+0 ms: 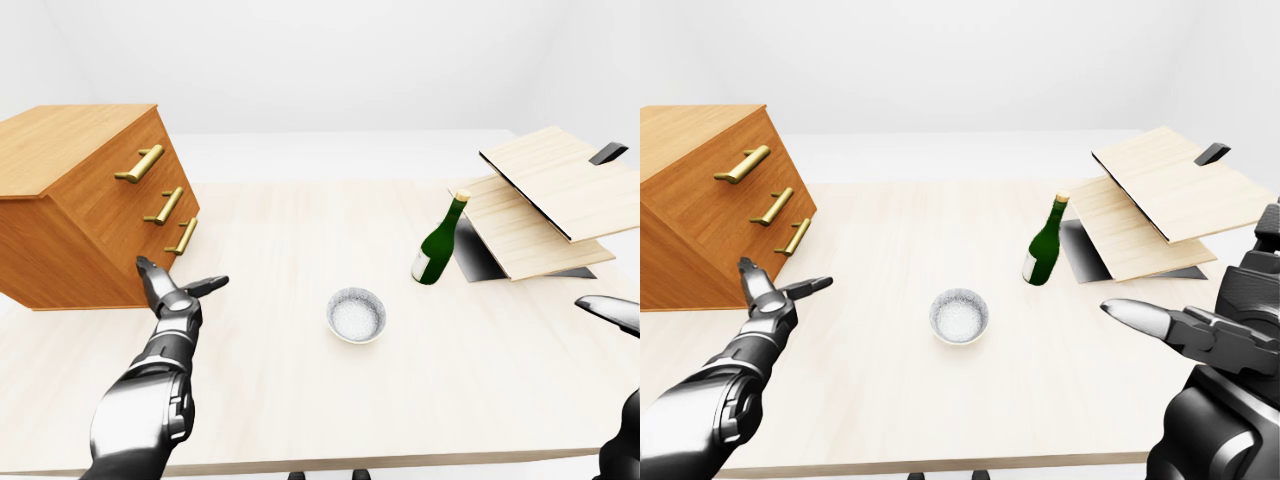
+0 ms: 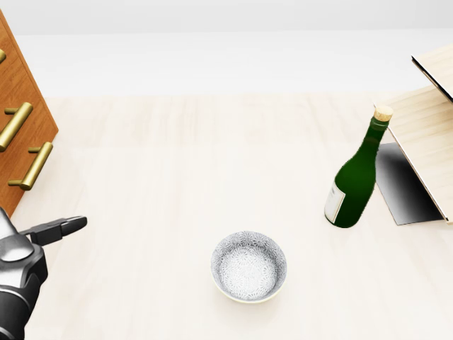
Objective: Close the bottom drawer of the cabinet.
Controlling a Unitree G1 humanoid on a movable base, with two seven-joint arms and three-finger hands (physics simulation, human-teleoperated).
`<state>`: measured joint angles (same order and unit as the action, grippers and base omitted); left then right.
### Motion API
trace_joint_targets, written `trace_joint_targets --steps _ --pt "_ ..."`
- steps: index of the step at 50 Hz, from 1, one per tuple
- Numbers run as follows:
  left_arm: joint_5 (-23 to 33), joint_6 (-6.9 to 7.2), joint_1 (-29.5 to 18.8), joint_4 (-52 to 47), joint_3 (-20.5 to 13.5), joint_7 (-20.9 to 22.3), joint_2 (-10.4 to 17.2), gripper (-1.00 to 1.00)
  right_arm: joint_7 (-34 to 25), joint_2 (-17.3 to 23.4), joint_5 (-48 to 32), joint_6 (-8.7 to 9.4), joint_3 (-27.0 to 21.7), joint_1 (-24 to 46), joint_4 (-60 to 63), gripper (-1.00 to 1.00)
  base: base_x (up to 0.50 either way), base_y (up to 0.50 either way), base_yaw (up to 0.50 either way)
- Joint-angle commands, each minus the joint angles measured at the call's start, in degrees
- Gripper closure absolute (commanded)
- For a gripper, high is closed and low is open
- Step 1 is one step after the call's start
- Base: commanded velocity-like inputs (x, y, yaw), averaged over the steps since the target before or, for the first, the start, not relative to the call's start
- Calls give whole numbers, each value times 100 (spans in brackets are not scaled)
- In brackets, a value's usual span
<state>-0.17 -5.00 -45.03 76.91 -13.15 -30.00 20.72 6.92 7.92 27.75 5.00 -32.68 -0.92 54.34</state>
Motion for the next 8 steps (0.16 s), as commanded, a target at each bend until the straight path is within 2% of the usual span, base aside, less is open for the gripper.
trace_joint_targets --steps 1,8 --pt "440 0 25 -38 -100 0 371 -100 7 12 25 0 -10 3 0 -100 0 0 0" --pt "425 0 43 -35 -113 0 350 -100 1 2 23 0 -11 -10 7 -100 0 0 0"
